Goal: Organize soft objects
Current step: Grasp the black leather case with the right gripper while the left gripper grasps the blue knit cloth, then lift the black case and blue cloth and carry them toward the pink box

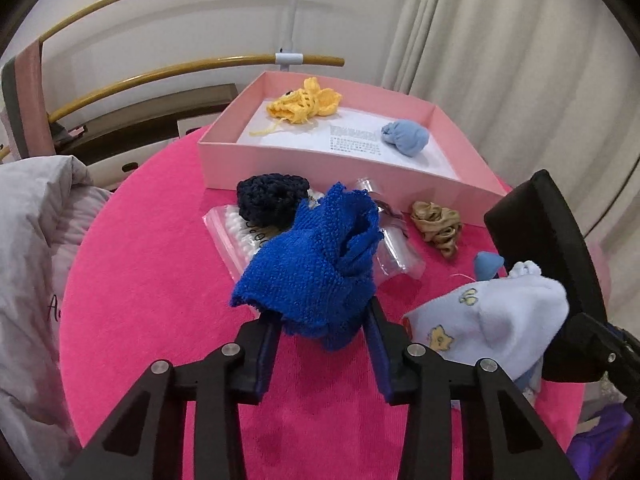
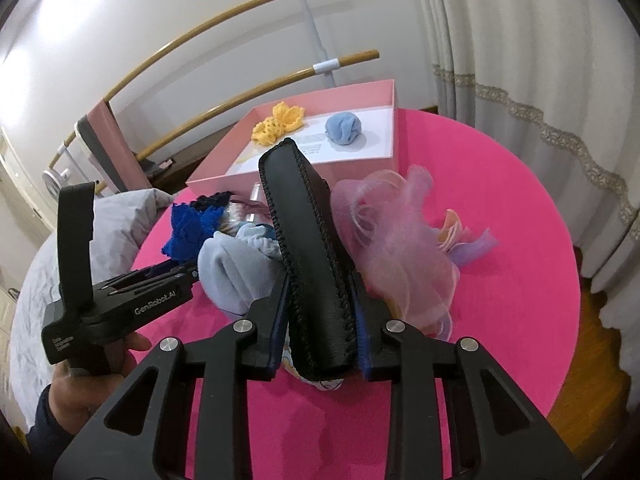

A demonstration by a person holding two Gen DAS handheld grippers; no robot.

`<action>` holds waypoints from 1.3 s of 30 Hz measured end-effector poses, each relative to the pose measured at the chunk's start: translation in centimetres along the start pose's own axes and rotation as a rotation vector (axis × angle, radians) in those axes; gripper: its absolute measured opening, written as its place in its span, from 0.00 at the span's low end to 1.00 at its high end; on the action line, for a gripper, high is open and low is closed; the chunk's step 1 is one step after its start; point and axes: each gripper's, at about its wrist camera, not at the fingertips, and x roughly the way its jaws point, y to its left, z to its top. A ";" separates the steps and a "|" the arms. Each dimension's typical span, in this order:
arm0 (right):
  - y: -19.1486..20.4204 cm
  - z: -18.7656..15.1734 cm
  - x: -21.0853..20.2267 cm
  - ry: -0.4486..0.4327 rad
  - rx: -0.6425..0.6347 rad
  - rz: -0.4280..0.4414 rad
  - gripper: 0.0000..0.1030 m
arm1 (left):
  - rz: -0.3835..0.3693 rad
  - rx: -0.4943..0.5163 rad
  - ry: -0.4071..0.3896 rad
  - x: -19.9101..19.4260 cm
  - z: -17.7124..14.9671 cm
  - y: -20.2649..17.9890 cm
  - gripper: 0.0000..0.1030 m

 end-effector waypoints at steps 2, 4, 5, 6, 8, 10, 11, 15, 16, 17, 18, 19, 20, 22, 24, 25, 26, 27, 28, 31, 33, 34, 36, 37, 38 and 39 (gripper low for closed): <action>0.1 0.0 -0.5 -0.008 -0.004 -0.001 0.25 | -0.002 0.001 -0.002 -0.6 -0.3 0.1 0.36; 0.3 -0.2 -0.7 -0.003 -0.013 -0.007 0.25 | -0.001 0.002 -0.002 -1.3 -0.7 0.1 0.36; 0.3 -0.2 -0.5 0.005 -0.018 -0.011 0.26 | 0.003 0.004 -0.004 -1.5 -0.9 0.1 0.37; 0.3 -0.4 -0.2 0.014 -0.019 -0.014 0.27 | 0.011 0.007 -0.005 -1.6 -1.0 0.1 0.40; 0.2 -0.6 0.0 0.022 -0.016 -0.010 0.29 | 0.033 0.015 -0.004 -1.7 -1.1 -0.1 0.43; 0.2 -0.6 0.2 0.023 -0.018 -0.007 0.30 | 0.044 0.022 -0.003 -1.5 -1.0 -0.4 0.44; 0.2 -0.5 0.5 0.026 -0.019 -0.010 0.30 | 0.042 0.023 -0.004 -1.4 -0.9 -0.4 0.44; 0.0 -0.1 1.8 0.035 -0.018 -0.044 0.33 | 0.038 0.027 -0.004 -0.2 -0.1 -0.6 0.43; 0.1 -0.1 2.2 0.040 -0.022 -0.058 0.33 | 0.025 0.018 0.001 0.0 0.0 -0.5 0.41; 0.1 -0.2 2.4 0.043 -0.026 -0.068 0.31 | 0.014 0.011 0.003 0.0 0.0 -0.3 0.37; 0.2 -0.2 2.5 0.043 -0.027 -0.070 0.28 | 0.007 0.007 0.003 0.0 0.0 -0.1 0.35; 0.2 -0.3 2.3 0.037 -0.023 -0.069 0.26 | -0.006 0.003 -0.001 -0.2 0.0 0.2 0.33; 0.2 -0.4 2.0 0.030 -0.023 -0.067 0.23 | -0.013 0.000 -0.006 -0.6 -0.1 0.5 0.32; 0.3 -0.5 1.2 0.015 -0.025 -0.057 0.18 | -0.023 -0.009 -0.016 -1.5 -0.4 1.2 0.31; 0.5 -0.4 0.2 -0.006 -0.023 -0.047 0.18 | -0.029 -0.010 -0.029 -2.4 -0.7 1.5 0.31; 0.6 -0.4 -0.3 -0.012 -0.025 -0.042 0.18 | -0.027 -0.010 -0.039 -3.2 -0.8 1.7 0.31; 0.7 -0.4 -0.6 -0.016 -0.027 -0.038 0.18 | -0.028 -0.010 -0.047 -3.7 -0.9 1.8 0.31; 0.8 -0.4 -0.9 -0.019 -0.026 -0.031 0.18 | -0.027 -0.008 -0.054 -4.2 -1.0 1.8 0.31; 0.9 -0.3 -1.1 -0.023 -0.024 -0.025 0.17 | -0.021 -0.001 -0.067 -5.0 -1.1 1.8 0.31; 1.3 -0.3 -2.0 -0.042 -0.024 -0.013 0.17 | -0.007 0.015 -0.097 -6.5 -1.5 1.5 0.31; 1.9 -0.2 -2.5 -0.054 -0.033 -0.010 0.17 | 0.000 0.020 -0.109 -7.2 -1.7 1.3 0.31; 2.0 -0.2 -2.6 -0.058 -0.033 -0.006 0.17 | 0.003 0.024 -0.114 -7.6 -1.8 1.1 0.31; 2.6 -0.2 -2.9 -0.070 -0.043 -0.008 0.17 | 0.007 0.030 -0.121 -8.2 -2.0 0.8 0.31; 2.8 -0.1 -3.0 -0.072 -0.045 -0.007 0.17 | 0.010 0.035 -0.127 -8.7 -2.0 0.6 0.31; 2.9 -0.1 -3.1 -0.075 -0.048 -0.009 0.17 | 0.013 0.039 -0.131 -8.9 -2.0 0.5 0.31; 3.1 -0.1 -3.2 -0.077 -0.052 -0.017 0.17 | 0.016 0.041 -0.136 -9.2 -2.1 0.3 0.31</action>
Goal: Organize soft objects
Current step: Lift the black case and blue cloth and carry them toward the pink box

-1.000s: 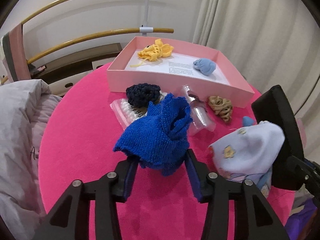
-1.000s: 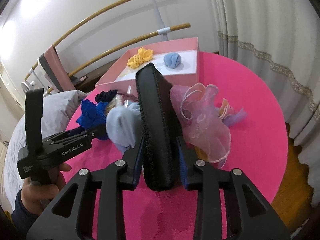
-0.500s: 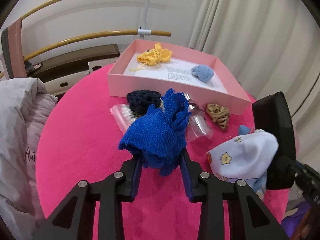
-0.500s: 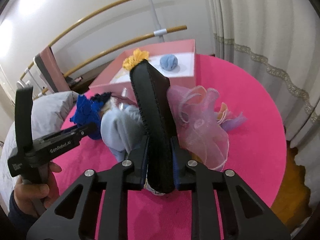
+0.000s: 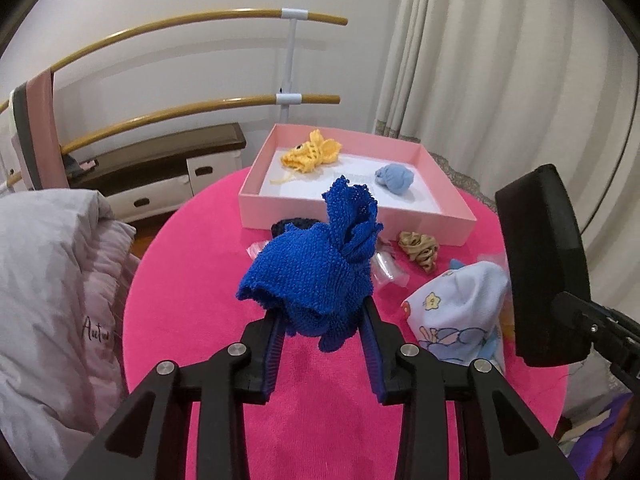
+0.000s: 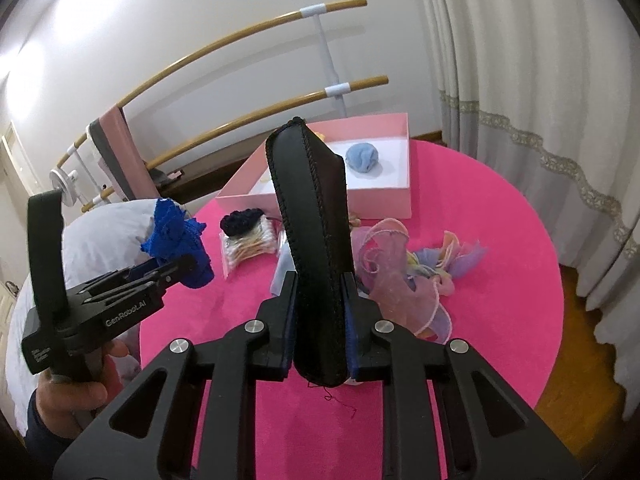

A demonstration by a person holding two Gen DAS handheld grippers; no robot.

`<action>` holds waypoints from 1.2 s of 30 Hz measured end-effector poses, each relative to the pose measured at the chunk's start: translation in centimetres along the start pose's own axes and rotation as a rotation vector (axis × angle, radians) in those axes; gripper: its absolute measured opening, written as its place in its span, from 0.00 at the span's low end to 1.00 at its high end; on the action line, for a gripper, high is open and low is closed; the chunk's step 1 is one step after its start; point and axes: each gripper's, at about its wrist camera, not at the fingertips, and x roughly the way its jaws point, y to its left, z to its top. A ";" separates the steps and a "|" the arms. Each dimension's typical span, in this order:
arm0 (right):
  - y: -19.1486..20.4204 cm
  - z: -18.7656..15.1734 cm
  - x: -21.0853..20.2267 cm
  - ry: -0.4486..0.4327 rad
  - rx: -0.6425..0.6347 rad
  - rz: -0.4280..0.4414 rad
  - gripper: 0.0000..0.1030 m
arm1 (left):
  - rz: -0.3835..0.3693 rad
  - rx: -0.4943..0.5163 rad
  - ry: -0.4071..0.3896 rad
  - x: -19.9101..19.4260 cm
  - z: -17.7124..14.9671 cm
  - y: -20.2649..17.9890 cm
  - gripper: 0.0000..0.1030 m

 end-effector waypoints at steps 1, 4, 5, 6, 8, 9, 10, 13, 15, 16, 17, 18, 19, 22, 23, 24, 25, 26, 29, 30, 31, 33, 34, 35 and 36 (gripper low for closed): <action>0.2 0.0 -0.1 -0.003 -0.004 -0.004 0.17 | 0.002 0.003 -0.005 -0.4 0.1 -0.1 0.31; 0.7 0.1 -0.6 -0.017 -0.015 -0.010 0.17 | 0.004 0.009 -0.017 -1.7 -0.1 -0.2 0.31; 0.9 0.2 -0.8 -0.021 -0.018 -0.012 0.17 | 0.004 0.011 -0.021 -2.0 -0.1 -0.2 0.31; 1.1 0.3 -1.0 -0.025 -0.021 -0.014 0.17 | 0.004 0.013 -0.026 -2.4 0.0 -0.3 0.31; 1.4 0.5 -1.4 -0.036 -0.026 -0.020 0.17 | 0.004 0.015 -0.037 -3.1 0.0 -0.3 0.31; 1.5 0.6 -1.5 -0.041 -0.030 -0.020 0.17 | 0.005 0.017 -0.041 -3.5 0.1 -0.3 0.32; 1.7 0.9 -1.7 -0.046 -0.035 -0.020 0.17 | 0.006 0.019 -0.045 -3.7 0.1 -0.3 0.32; 2.1 1.6 -2.1 -0.062 -0.051 -0.022 0.17 | 0.007 0.024 -0.061 -4.7 0.4 -0.2 0.32; 2.4 2.2 -2.3 -0.075 -0.063 -0.022 0.17 | 0.007 0.027 -0.072 -5.2 0.8 -0.2 0.32; 2.5 2.5 -2.3 -0.080 -0.067 -0.022 0.18 | 0.008 0.029 -0.078 -5.4 1.1 -0.2 0.32; 2.6 2.9 -2.4 -0.086 -0.073 -0.021 0.17 | 0.009 0.032 -0.086 -5.6 1.4 -0.2 0.32; 2.7 3.2 -2.5 -0.090 -0.076 -0.019 0.17 | 0.010 0.033 -0.090 -5.6 1.8 -0.1 0.32; 2.9 3.6 -2.5 -0.096 -0.081 -0.017 0.17 | 0.010 0.035 -0.097 -5.7 2.2 -0.1 0.32; 3.2 4.7 -2.5 -0.109 -0.093 -0.011 0.17 | 0.014 0.038 -0.115 -5.8 3.5 -0.1 0.32; 3.2 5.1 -2.4 -0.112 -0.095 -0.007 0.18 | 0.014 0.038 -0.120 -5.8 3.9 -0.1 0.32; 3.2 5.5 -2.3 -0.115 -0.097 -0.004 0.17 | 0.014 0.039 -0.124 -5.8 4.2 -0.1 0.32; 3.2 5.8 -2.2 -0.117 -0.098 0.000 0.17 | 0.013 0.040 -0.128 -5.7 4.7 -0.1 0.32; 3.2 6.1 -2.1 -0.118 -0.097 0.005 0.18 | 0.015 0.042 -0.134 -5.6 5.2 -0.1 0.32; 3.1 7.2 -1.7 -0.120 -0.094 0.012 0.18 | 0.014 0.044 -0.145 -5.2 6.4 -0.2 0.32; 3.0 7.6 -1.5 -0.120 -0.091 0.018 0.18 | 0.015 0.046 -0.150 -4.9 6.8 -0.3 0.32; 3.0 8.0 -1.3 -0.120 -0.089 0.023 0.18 | 0.011 0.046 -0.154 -4.7 7.4 -0.4 0.32; 2.8 8.9 -1.0 -0.123 -0.090 0.025 0.18 | 0.010 0.046 -0.157 -4.0 8.4 -0.5 0.32; 2.8 9.2 -0.9 -0.122 -0.089 0.029 0.18 | 0.010 0.047 -0.161 -3.7 8.8 -0.5 0.32; 2.7 9.6 -0.7 -0.121 -0.089 0.031 0.18 | 0.009 0.048 -0.162 -3.4 9.3 -0.5 0.32; 2.8 9.9 -0.5 -0.120 -0.092 0.030 0.18 | 0.008 0.048 -0.162 -3.0 9.8 -0.4 0.32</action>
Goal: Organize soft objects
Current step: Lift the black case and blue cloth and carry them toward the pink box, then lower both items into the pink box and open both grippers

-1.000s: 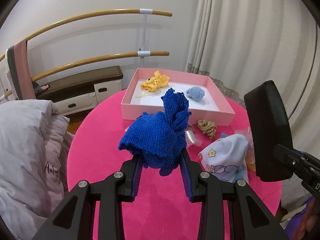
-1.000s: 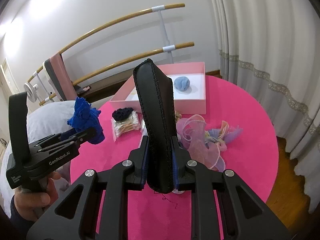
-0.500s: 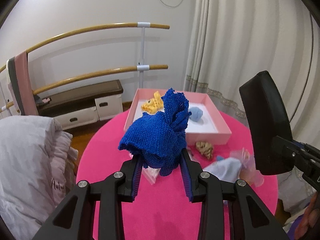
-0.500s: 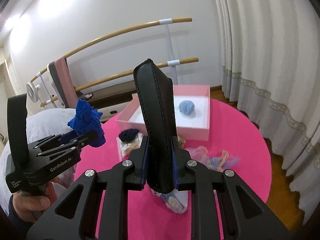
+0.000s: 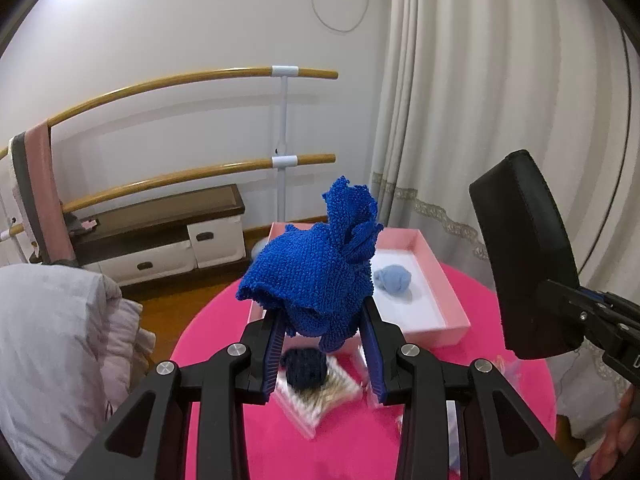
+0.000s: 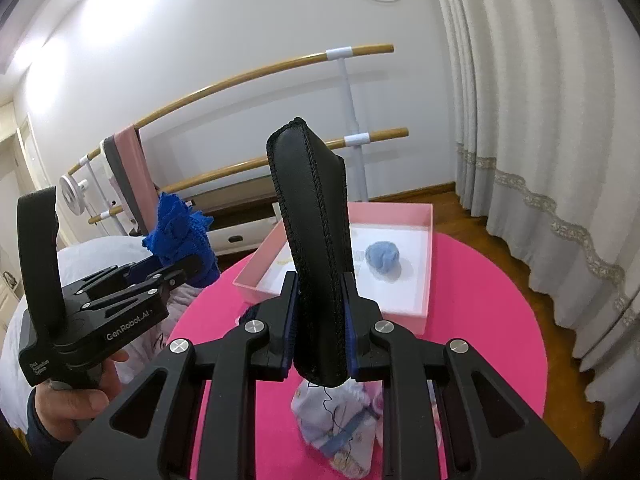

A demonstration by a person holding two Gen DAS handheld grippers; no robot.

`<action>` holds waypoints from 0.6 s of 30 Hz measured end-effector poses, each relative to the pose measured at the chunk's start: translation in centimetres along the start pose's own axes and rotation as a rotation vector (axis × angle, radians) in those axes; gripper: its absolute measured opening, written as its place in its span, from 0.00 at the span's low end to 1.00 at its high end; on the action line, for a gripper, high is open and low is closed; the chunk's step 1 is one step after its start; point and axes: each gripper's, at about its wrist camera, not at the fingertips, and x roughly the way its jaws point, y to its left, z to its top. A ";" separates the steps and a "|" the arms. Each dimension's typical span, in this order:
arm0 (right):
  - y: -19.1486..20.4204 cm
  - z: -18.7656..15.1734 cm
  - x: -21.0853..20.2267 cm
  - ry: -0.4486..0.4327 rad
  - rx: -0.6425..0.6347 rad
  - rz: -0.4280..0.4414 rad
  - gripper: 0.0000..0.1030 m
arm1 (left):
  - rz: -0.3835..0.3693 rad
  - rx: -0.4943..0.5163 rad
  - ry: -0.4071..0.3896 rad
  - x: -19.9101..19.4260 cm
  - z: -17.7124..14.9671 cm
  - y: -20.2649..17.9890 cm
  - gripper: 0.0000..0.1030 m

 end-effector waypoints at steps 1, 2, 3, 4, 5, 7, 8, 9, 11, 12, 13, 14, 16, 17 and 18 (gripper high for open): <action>-0.1 0.4 0.3 0.001 0.001 0.004 0.18 | 0.002 0.002 -0.003 0.6 0.6 0.0 0.32; -0.2 0.9 0.6 0.002 0.006 0.014 0.18 | 0.003 0.005 -0.005 1.0 1.0 0.0 0.32; -0.5 1.3 0.9 0.001 0.015 0.029 0.18 | -0.002 0.006 -0.002 1.7 1.6 0.0 0.32; -0.8 1.9 1.3 0.003 0.028 0.047 0.18 | -0.005 0.006 0.001 2.4 2.2 0.1 0.32; -1.1 2.3 1.7 0.006 0.037 0.058 0.18 | -0.006 0.007 0.002 3.0 2.6 0.2 0.32; -1.5 3.4 2.6 0.015 0.045 0.072 0.18 | -0.005 0.014 0.007 4.7 4.0 0.3 0.32; -1.7 4.0 3.1 0.019 0.047 0.079 0.18 | -0.007 0.018 0.011 5.5 4.6 0.2 0.32; -1.8 4.5 3.5 0.024 0.049 0.082 0.18 | -0.006 0.020 0.014 6.5 5.4 0.3 0.32; -2.4 5.7 4.7 0.036 0.057 0.082 0.18 | -0.007 0.022 0.027 8.6 6.8 0.4 0.32; -2.8 6.3 5.5 0.047 0.065 0.082 0.18 | -0.007 0.022 0.032 9.5 7.2 0.4 0.32; -3.3 6.8 6.3 0.059 0.073 0.080 0.18 | -0.009 0.020 0.046 11.1 8.0 0.5 0.32; -3.6 7.3 7.2 0.071 0.079 0.078 0.18 | -0.011 0.019 0.056 12.1 8.4 0.6 0.32; -4.6 7.9 9.2 0.105 0.103 0.072 0.18 | -0.007 0.019 0.084 14.9 9.6 0.7 0.32; -4.9 8.1 10.2 0.120 0.111 0.066 0.18 | -0.005 0.018 0.093 15.9 9.9 0.8 0.32; -5.4 8.2 11.1 0.134 0.121 0.060 0.18 | -0.004 0.016 0.103 17.0 10.3 0.9 0.32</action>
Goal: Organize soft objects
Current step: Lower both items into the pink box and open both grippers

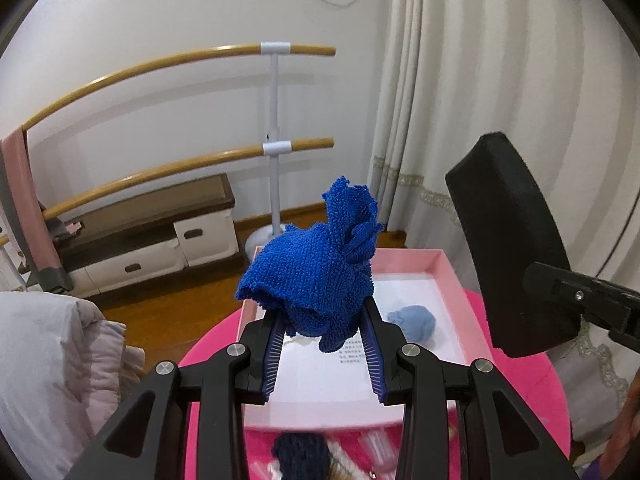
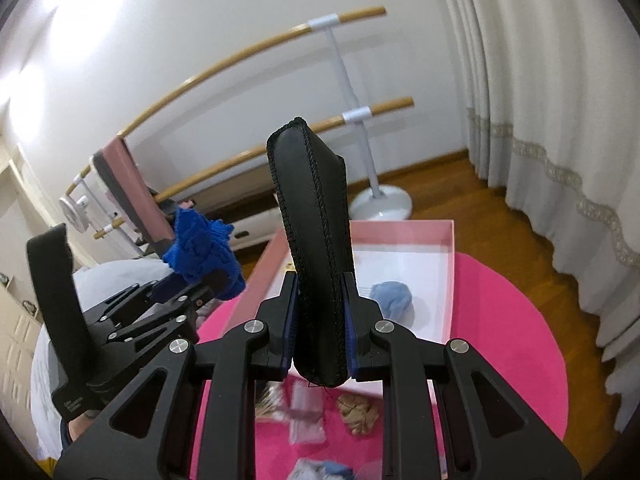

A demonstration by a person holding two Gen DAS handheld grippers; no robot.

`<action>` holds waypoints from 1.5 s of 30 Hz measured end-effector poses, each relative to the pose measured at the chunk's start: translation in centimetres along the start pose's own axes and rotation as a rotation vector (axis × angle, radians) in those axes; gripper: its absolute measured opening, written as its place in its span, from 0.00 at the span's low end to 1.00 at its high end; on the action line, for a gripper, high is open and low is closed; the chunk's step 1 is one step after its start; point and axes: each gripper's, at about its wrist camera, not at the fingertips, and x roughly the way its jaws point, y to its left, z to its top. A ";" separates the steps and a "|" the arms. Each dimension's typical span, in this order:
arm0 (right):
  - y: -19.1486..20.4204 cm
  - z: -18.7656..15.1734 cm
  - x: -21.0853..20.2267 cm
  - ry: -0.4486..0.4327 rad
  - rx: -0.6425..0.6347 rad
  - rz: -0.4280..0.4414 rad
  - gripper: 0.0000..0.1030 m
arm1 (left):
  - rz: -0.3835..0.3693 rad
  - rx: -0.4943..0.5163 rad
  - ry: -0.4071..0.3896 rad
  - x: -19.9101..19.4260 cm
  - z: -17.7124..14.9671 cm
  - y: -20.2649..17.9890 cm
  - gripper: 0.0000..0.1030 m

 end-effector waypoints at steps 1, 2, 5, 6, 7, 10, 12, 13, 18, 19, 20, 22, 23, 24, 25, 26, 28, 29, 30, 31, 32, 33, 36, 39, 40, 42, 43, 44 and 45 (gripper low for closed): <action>-0.5 0.2 0.8 0.014 0.016 -0.005 0.18 | -0.002 -0.003 0.016 1.4 0.6 0.0 0.32; -1.1 0.4 1.6 0.027 0.034 -0.009 0.18 | -0.004 -0.003 0.025 2.3 1.0 -0.2 0.32; -2.8 0.7 3.2 0.051 0.076 -0.020 0.18 | -0.009 0.006 0.052 5.4 2.2 -0.5 0.32; -3.5 0.8 3.7 0.057 0.089 -0.028 0.18 | -0.013 0.011 0.063 6.4 2.4 -0.6 0.33; -4.1 0.8 4.2 0.065 0.103 -0.036 0.18 | -0.015 0.012 0.071 7.5 2.8 -0.7 0.33; -5.4 0.6 5.3 0.087 0.132 -0.057 0.18 | -0.020 0.015 0.096 10.4 3.8 -1.2 0.33; -6.2 0.5 6.0 0.101 0.148 -0.065 0.18 | -0.023 0.015 0.107 11.6 4.2 -1.5 0.33; -6.6 0.5 6.2 0.105 0.156 -0.070 0.18 | -0.024 0.016 0.114 12.4 4.2 -1.7 0.33; -7.9 0.4 7.8 0.135 0.178 -0.108 0.19 | -0.031 0.017 0.135 14.8 5.2 -2.2 0.34; -8.3 0.4 8.3 0.145 0.185 -0.113 0.19 | -0.032 0.021 0.145 15.6 5.6 -2.4 0.36; -8.5 0.4 8.6 0.152 0.191 -0.117 0.19 | -0.036 0.025 0.154 16.0 5.6 -2.5 0.38; -8.8 0.3 9.1 0.166 0.200 -0.132 0.20 | -0.041 0.031 0.175 17.0 5.7 -2.8 0.39; -9.0 0.3 9.4 0.173 0.206 -0.138 0.22 | -0.046 0.031 0.183 17.6 5.9 -2.9 0.40; -9.1 0.4 9.6 0.178 0.209 -0.141 0.23 | -0.048 0.035 0.200 18.6 6.2 -3.0 0.44; -9.3 0.4 9.9 0.184 0.214 -0.143 0.26 | -0.045 0.036 0.208 19.0 6.3 -3.0 0.47; -9.3 0.5 10.0 0.186 0.217 -0.143 0.34 | -0.036 0.033 0.220 19.8 6.6 -3.0 0.56; -9.4 0.5 9.9 0.182 0.219 -0.151 0.44 | -0.013 0.028 0.218 20.2 7.1 -3.0 0.73; -9.3 0.6 9.8 0.179 0.218 -0.147 0.46 | 0.001 0.028 0.206 20.2 7.3 -2.9 0.79; -9.2 0.5 9.6 0.175 0.219 -0.142 0.47 | 0.010 0.029 0.194 19.9 7.2 -3.1 0.81; -9.2 0.5 9.3 0.168 0.219 -0.140 0.50 | 0.010 0.031 0.183 19.7 7.3 -3.0 0.83; -9.0 0.5 9.0 0.159 0.219 -0.144 0.60 | 0.009 0.030 0.177 19.4 7.1 -3.1 0.88; -8.8 0.6 8.7 0.150 0.219 -0.141 0.77 | 0.011 0.029 0.168 19.1 7.2 -3.1 0.92; -8.2 0.5 7.4 0.115 0.219 -0.140 1.00 | 0.037 0.044 0.105 17.6 7.5 -3.3 1.00; -7.5 0.5 6.3 0.092 0.221 -0.140 1.00 | 0.073 0.058 0.054 15.7 7.4 -3.6 1.00; -7.2 0.5 5.8 0.078 0.217 -0.147 1.00 | 0.086 0.058 0.035 15.0 7.6 -3.7 1.00; -6.5 0.4 4.7 0.048 0.209 -0.154 1.00 | 0.091 0.052 0.012 13.8 7.6 -3.7 1.00; -6.2 0.3 4.2 0.039 0.204 -0.156 1.00 | 0.089 0.047 0.000 13.1 7.5 -3.8 1.00; -5.7 0.2 3.6 0.025 0.195 -0.161 1.00 | 0.089 0.041 -0.008 12.4 7.5 -3.8 1.00; -5.4 0.1 3.0 0.013 0.185 -0.166 1.00 | 0.092 0.036 -0.014 11.9 7.2 -4.0 1.00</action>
